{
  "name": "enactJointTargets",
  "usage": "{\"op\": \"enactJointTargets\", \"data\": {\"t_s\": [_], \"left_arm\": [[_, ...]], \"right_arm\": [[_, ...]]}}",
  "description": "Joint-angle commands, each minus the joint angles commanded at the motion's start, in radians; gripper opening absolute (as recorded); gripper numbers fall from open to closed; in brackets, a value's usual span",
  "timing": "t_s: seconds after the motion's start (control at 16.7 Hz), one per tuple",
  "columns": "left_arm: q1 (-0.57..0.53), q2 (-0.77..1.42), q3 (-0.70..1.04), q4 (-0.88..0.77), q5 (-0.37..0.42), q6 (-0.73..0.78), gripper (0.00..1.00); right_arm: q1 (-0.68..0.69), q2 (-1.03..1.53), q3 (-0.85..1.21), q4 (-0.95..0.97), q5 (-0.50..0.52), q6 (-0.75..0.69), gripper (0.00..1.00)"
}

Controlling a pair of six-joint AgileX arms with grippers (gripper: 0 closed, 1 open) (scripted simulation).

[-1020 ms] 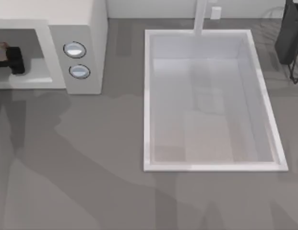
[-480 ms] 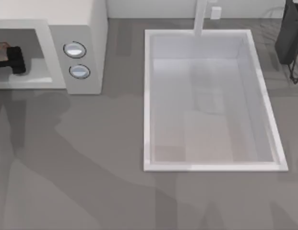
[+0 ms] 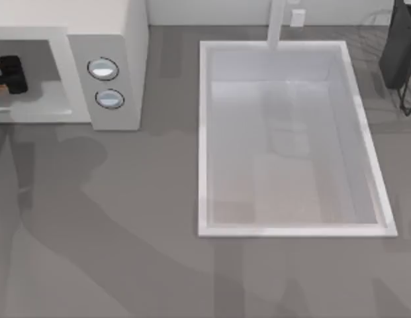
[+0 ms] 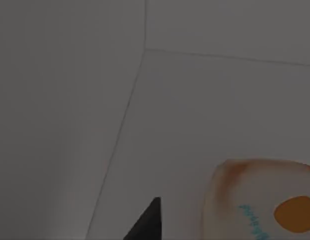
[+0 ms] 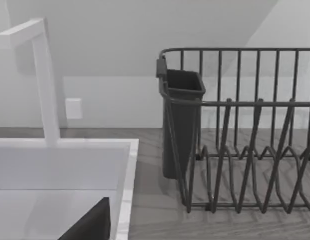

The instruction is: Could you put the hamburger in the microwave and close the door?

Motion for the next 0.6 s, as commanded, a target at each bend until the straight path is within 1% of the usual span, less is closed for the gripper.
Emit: {"op": "enactJointTargets", "data": {"t_s": [0.24, 0.6], "left_arm": [[0.029, -0.096, -0.126, 0.083, 0.024, 0.013, 1.00], [0.080, -0.238, -0.385, 0.220, 0.068, 0.036, 1.00]], "right_arm": [[0.000, 0.000, 0.000, 0.000, 0.000, 0.000, 1.00], [0.000, 0.000, 0.000, 0.000, 0.000, 0.000, 1.00]]}}
